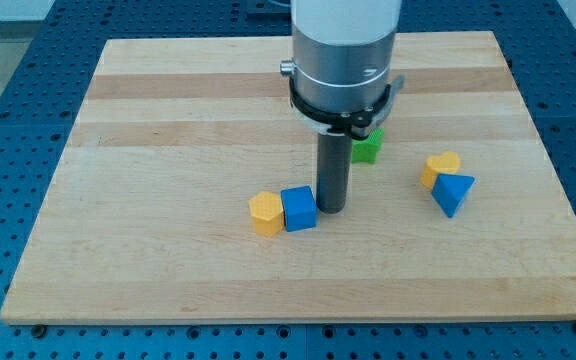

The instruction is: Slightly push the blue cube and yellow hexagon to the left

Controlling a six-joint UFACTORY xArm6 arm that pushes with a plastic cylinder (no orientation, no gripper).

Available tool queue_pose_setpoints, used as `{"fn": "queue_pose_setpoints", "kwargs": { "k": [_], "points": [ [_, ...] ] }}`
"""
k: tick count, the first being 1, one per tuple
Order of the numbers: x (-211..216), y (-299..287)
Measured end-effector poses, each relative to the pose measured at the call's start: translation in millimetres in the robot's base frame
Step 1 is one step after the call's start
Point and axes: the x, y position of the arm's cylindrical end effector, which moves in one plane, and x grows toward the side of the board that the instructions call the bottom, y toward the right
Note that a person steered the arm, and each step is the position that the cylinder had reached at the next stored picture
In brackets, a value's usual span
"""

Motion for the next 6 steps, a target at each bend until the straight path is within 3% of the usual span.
{"fn": "queue_pose_setpoints", "kwargs": {
  "k": [6],
  "points": [
    [20, -5]
  ]
}}
